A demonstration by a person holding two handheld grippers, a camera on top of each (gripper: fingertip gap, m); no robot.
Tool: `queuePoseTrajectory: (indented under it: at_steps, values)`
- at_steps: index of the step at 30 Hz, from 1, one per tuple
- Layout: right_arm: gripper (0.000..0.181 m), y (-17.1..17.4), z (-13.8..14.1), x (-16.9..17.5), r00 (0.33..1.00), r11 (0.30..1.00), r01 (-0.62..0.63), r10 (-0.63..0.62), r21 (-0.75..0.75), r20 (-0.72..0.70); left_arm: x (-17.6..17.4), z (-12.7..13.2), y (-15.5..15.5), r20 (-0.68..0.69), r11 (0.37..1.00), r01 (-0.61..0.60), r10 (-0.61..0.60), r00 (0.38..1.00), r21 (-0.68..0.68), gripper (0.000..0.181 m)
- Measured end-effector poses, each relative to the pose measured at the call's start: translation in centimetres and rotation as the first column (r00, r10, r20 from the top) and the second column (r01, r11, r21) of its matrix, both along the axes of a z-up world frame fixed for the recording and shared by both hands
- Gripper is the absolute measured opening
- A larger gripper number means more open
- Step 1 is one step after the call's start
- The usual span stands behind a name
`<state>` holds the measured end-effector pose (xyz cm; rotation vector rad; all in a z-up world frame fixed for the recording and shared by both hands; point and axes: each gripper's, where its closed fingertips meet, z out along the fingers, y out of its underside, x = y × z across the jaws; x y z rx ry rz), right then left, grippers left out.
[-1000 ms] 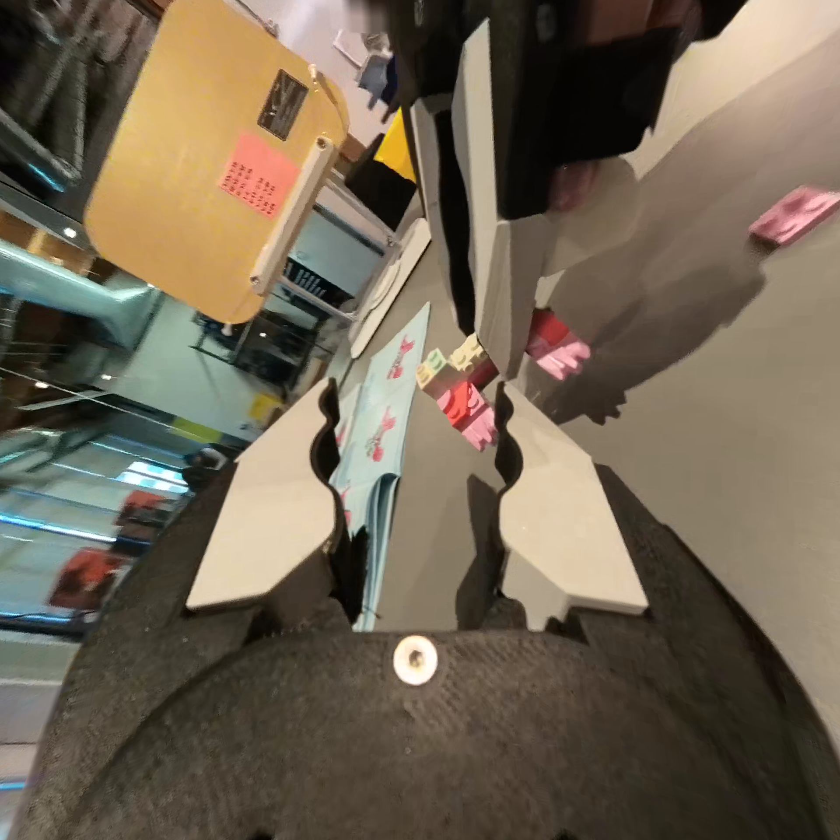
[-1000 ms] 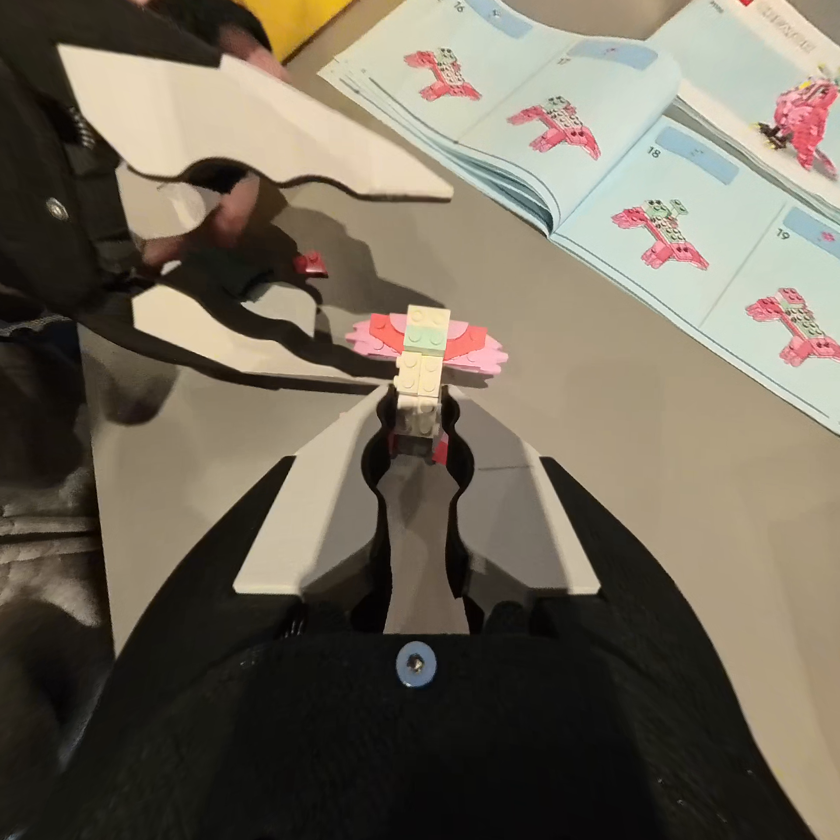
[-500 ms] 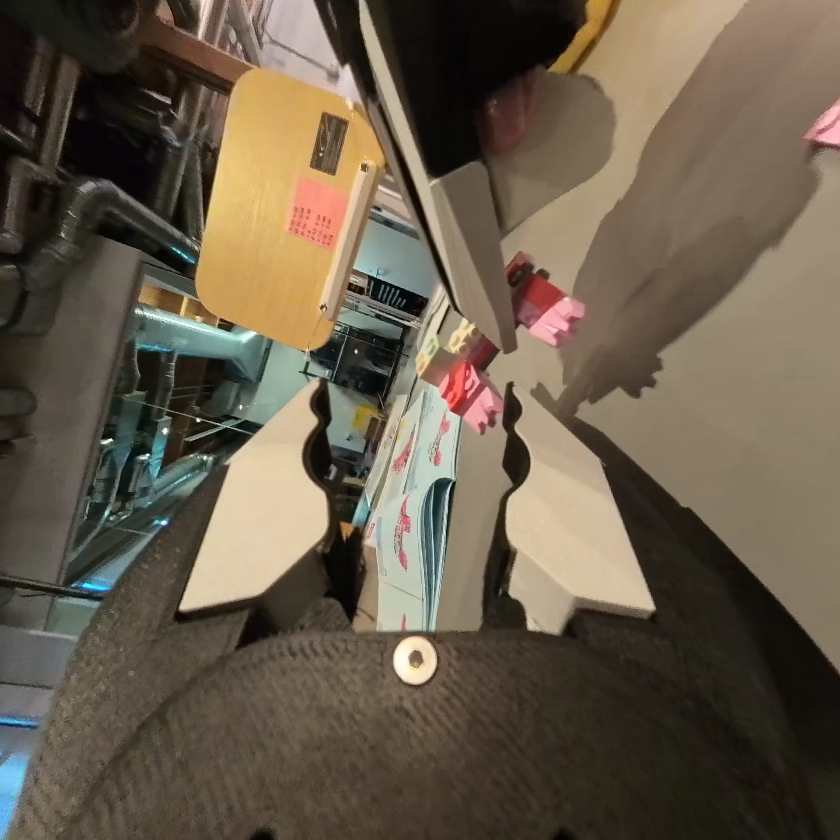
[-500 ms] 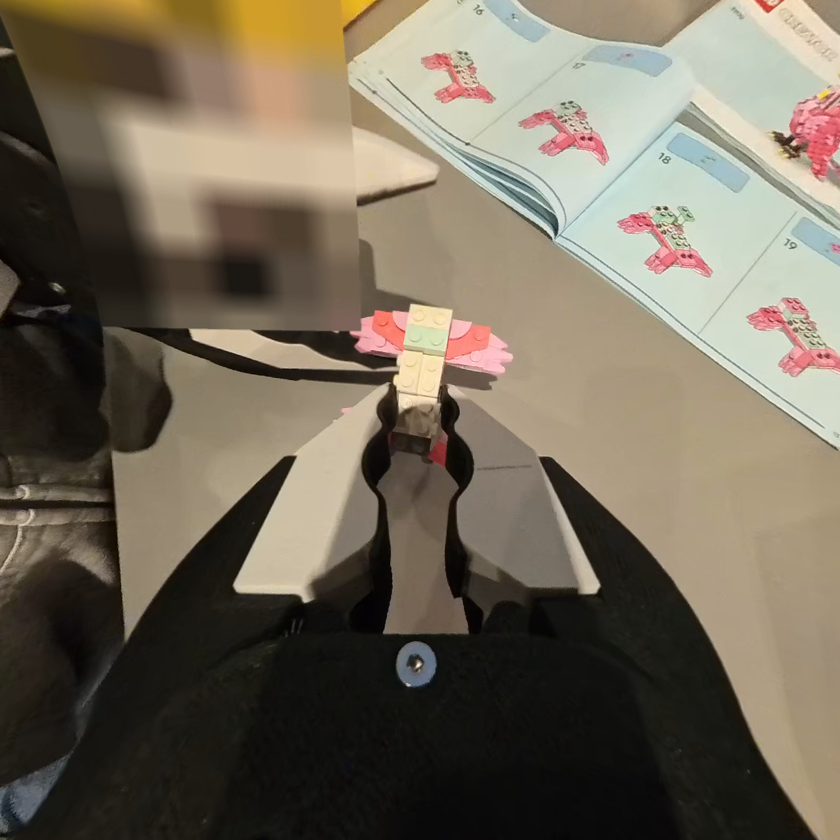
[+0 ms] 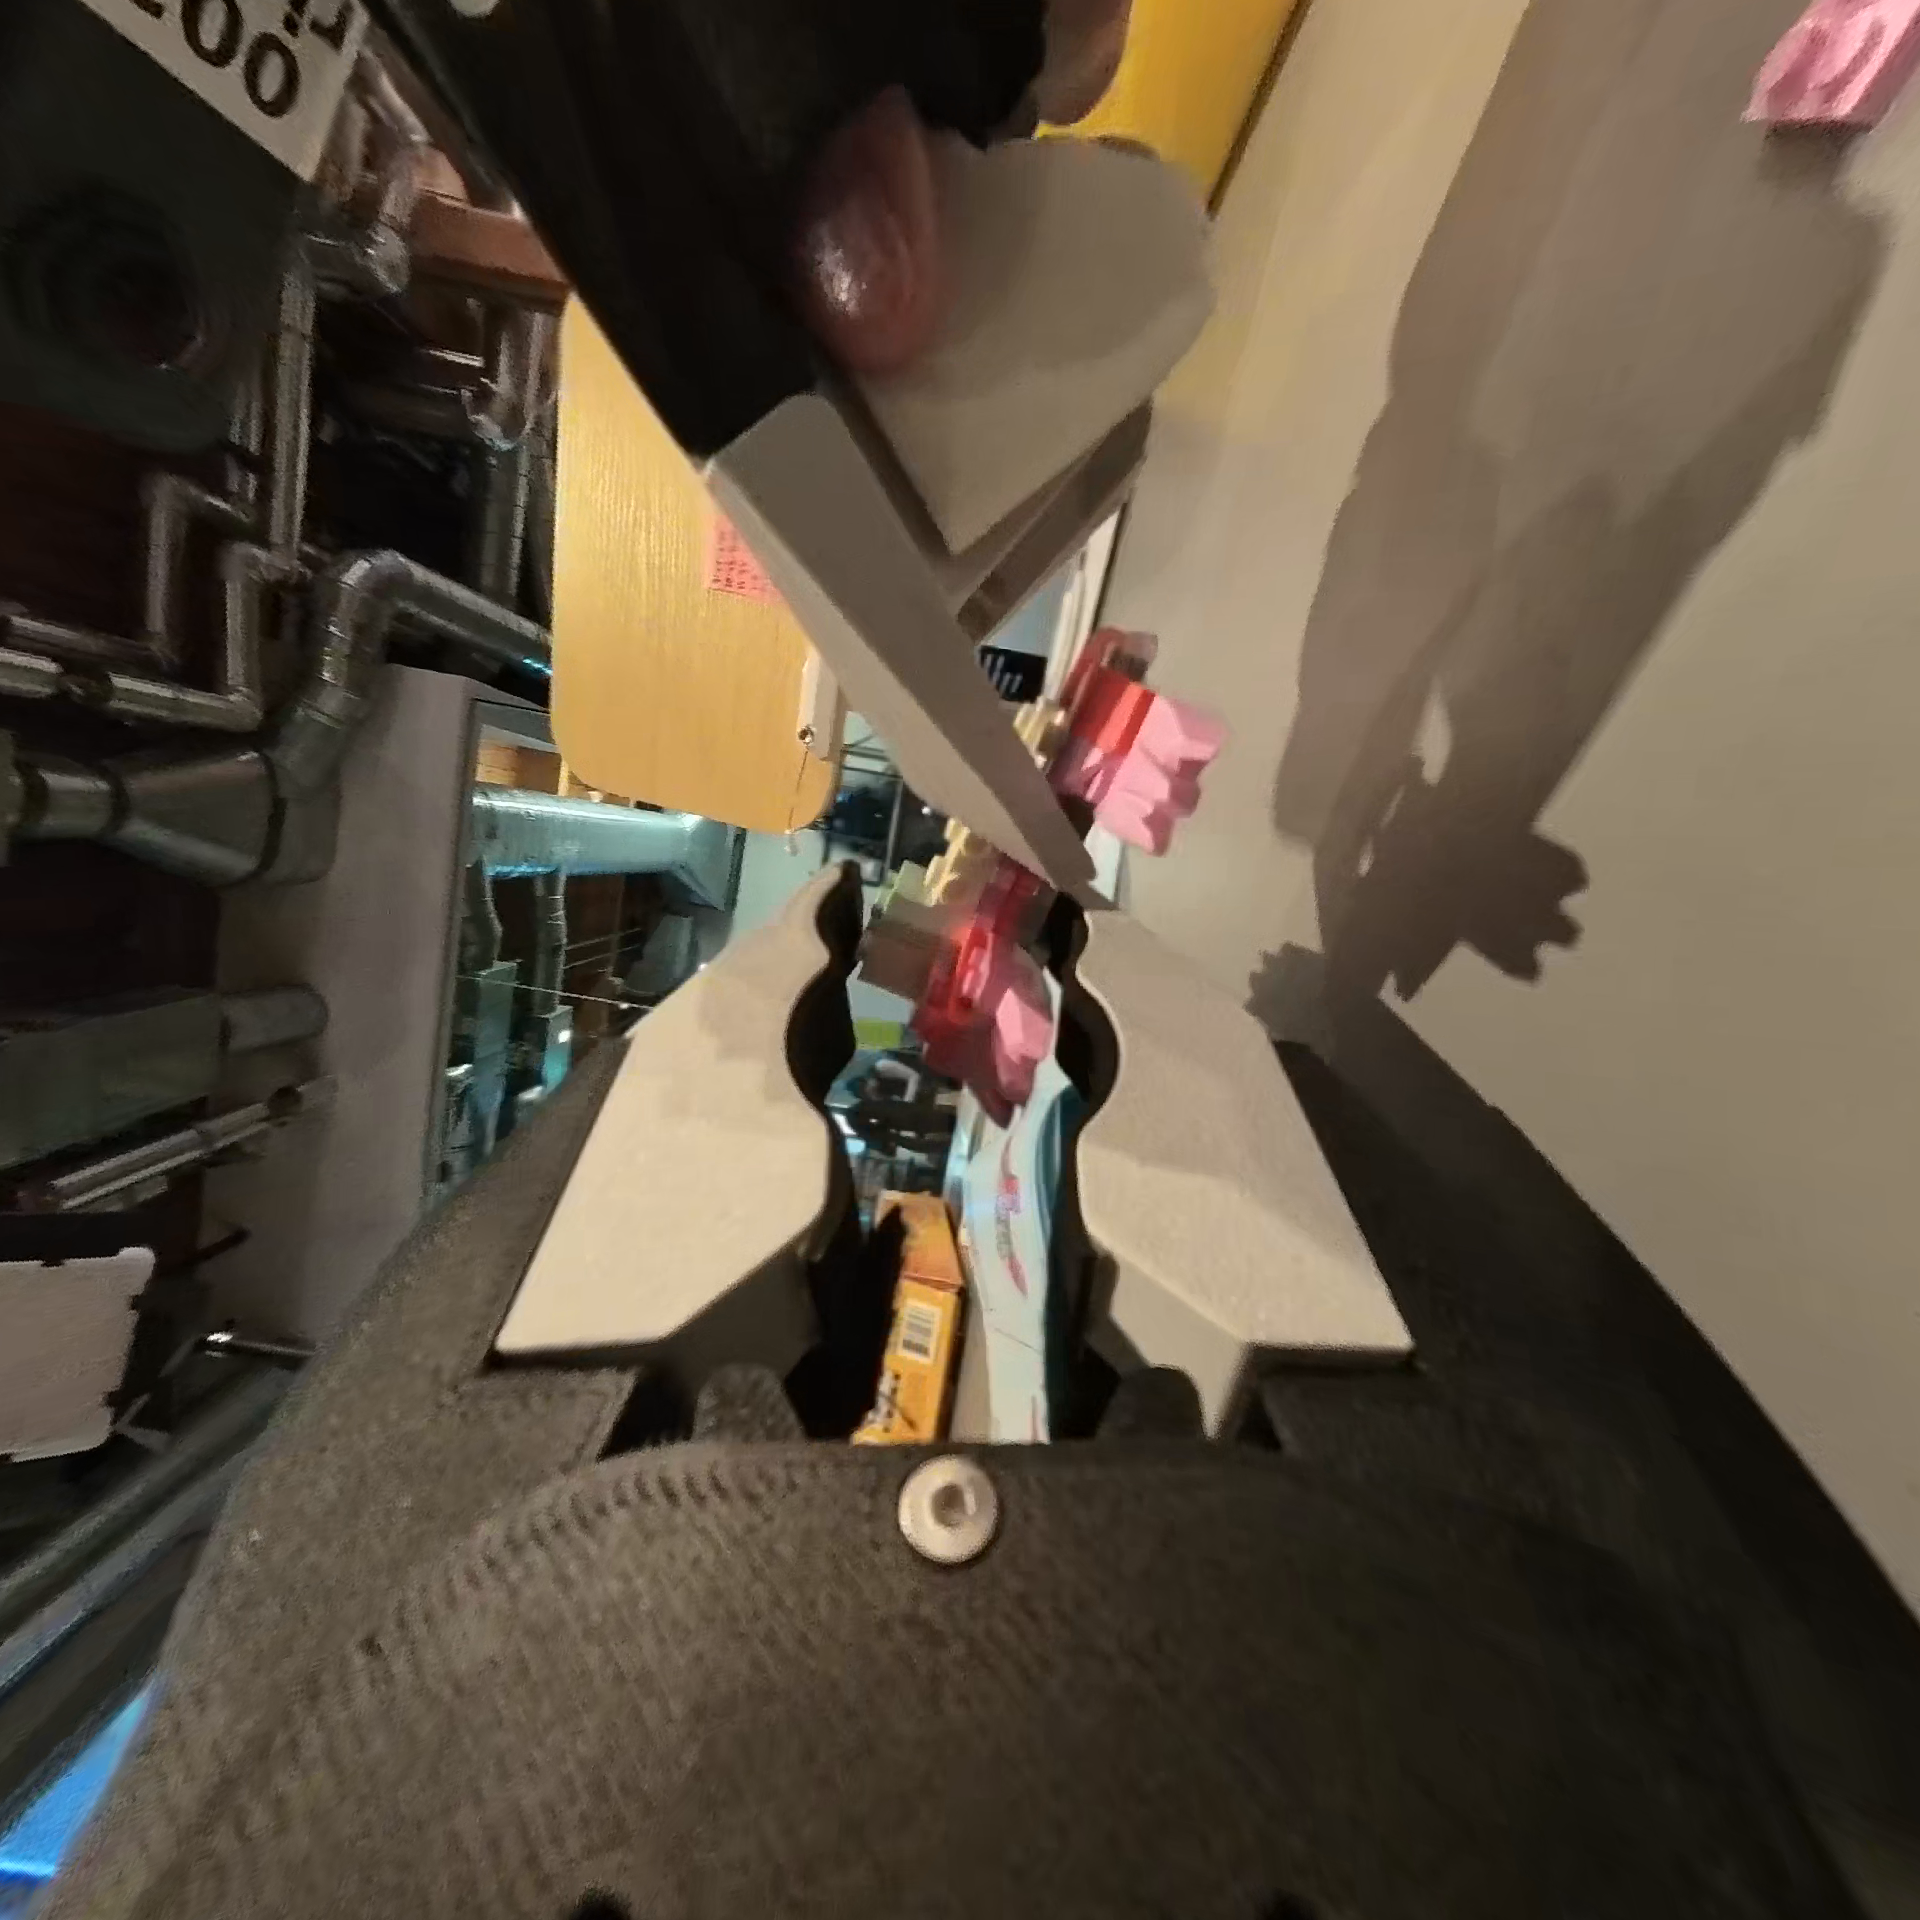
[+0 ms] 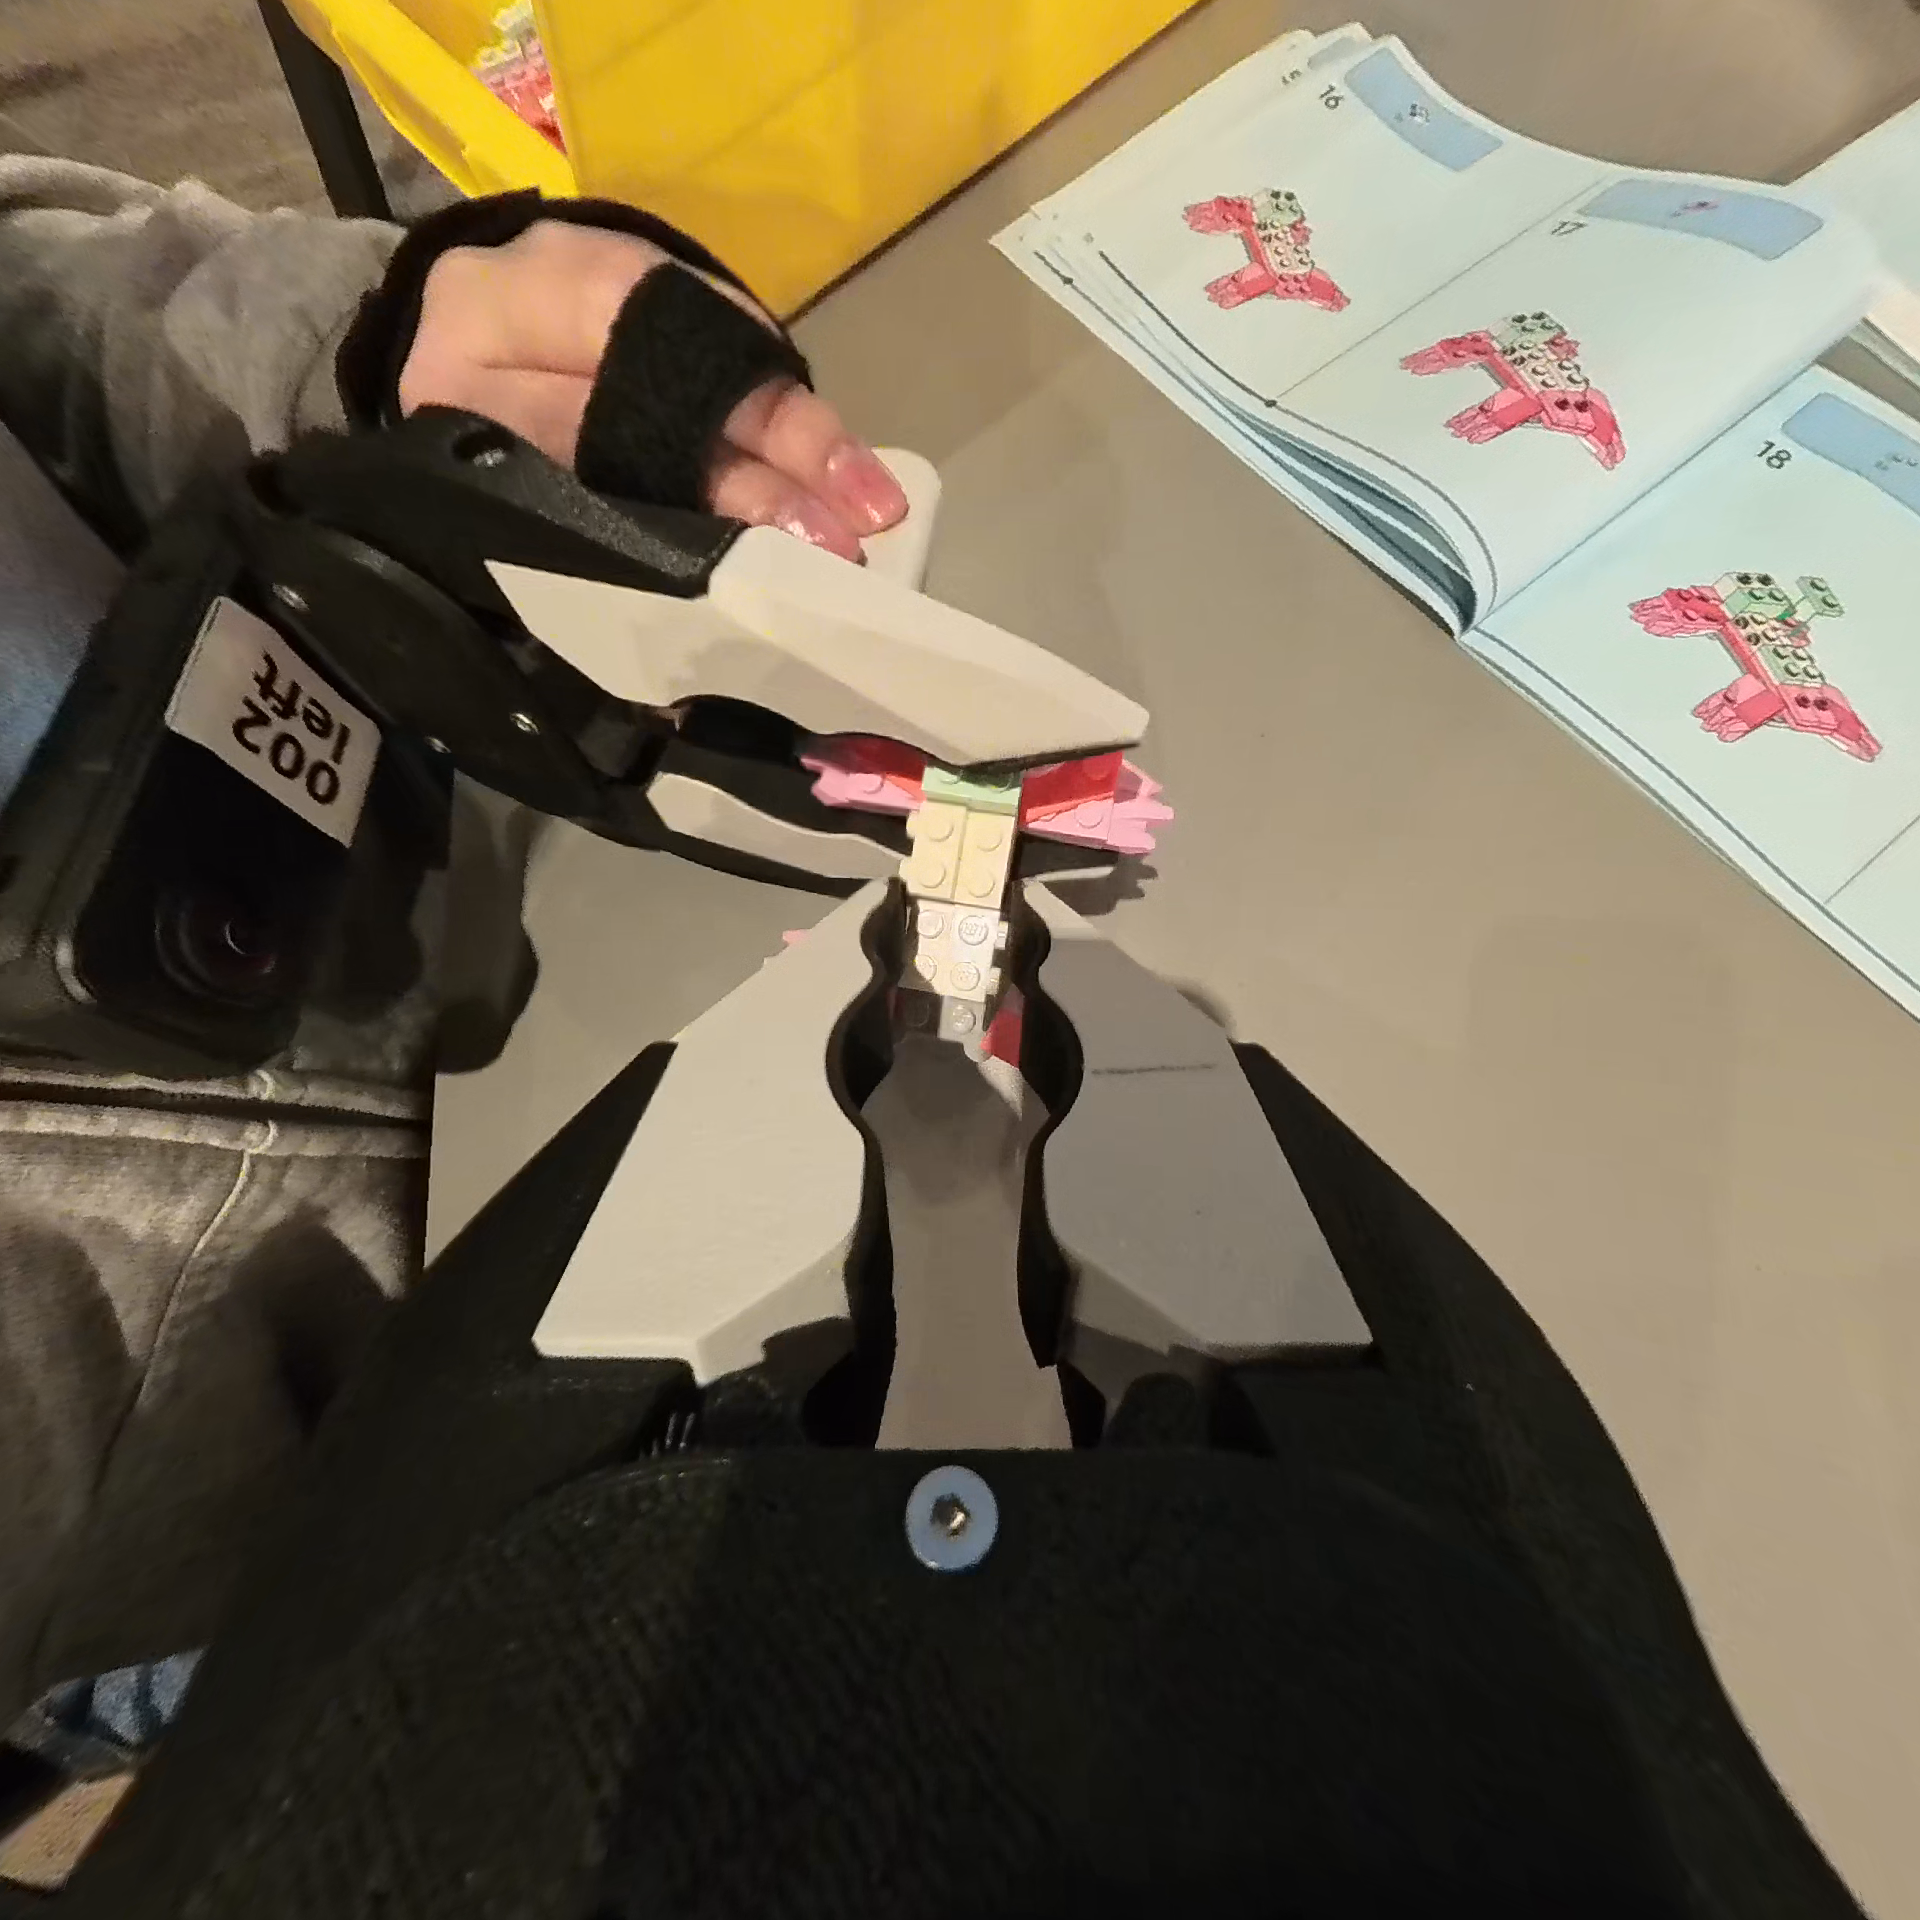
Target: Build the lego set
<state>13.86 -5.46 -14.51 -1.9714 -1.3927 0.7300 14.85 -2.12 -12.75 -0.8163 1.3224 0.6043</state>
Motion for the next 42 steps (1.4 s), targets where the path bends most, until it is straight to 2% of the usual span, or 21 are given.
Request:
queuePoseTrajectory:
  at_steps: [5,8,10,11,13,17,22,34,37,40,42]
  values:
    - [0.020,0.4,0.7,-0.2,0.998,0.999,0.037,-0.035,0.030,-0.061,-0.3,0.4,0.2,0.016,1.000,-0.013,0.013,1.000,-0.004,0.035]
    - [0.040,1.5,1.8,0.6,0.987,0.990,0.116,-0.105,0.083,-0.121,-0.5,0.1,0.6,0.007,0.999,-0.038,0.038,0.999,-0.020,0.035]
    - [0.041,2.2,3.0,2.0,0.973,0.974,0.186,-0.164,0.130,-0.164,-0.6,-0.1,0.9,0.003,0.998,-0.048,0.048,0.999,-0.035,0.035]
    - [0.033,2.4,3.5,2.9,0.963,0.964,0.223,-0.195,0.143,-0.185,-0.7,-0.1,1.0,0.004,0.998,-0.053,0.053,0.999,-0.040,0.035]
    - [0.000,2.6,4.0,4.6,0.949,0.946,0.280,-0.247,0.161,-0.196,-0.8,-0.2,1.0,0.003,0.997,-0.057,0.057,0.998,-0.051,0.035]
    - [0.000,1.2,1.5,5.8,0.971,0.963,0.239,-0.235,0.125,-0.049,-0.6,-0.1,0.9,0.018,0.997,-0.046,0.047,0.999,-0.063,0.035]
    - [0.000,0.8,-0.2,4.3,0.979,0.973,0.206,-0.205,0.108,-0.020,-0.3,0.2,0.5,0.045,0.997,-0.016,0.019,0.999,-0.078,0.035]
    - [0.000,1.1,-0.4,3.3,0.967,0.966,0.237,-0.225,0.101,-0.120,-0.5,0.0,0.6,0.077,0.990,-0.006,0.016,0.997,-0.138,0.034]
    - [0.000,1.3,0.2,4.0,0.945,0.947,0.302,-0.282,0.108,-0.168,-0.5,-0.6,0.8,0.072,0.983,-0.019,0.033,0.997,-0.180,0.034]
    - [0.020,0.3,0.1,5.9,0.913,0.923,0.379,-0.362,0.062,-0.190,-1.0,-1.5,1.6,0.046,0.970,-0.076,0.089,0.995,-0.230,0.034]
    - [0.029,-1.0,-1.4,7.4,0.904,0.908,0.417,-0.408,0.053,-0.128,-1.3,-1.8,2.1,0.051,0.962,-0.097,0.114,0.992,-0.257,0.034]
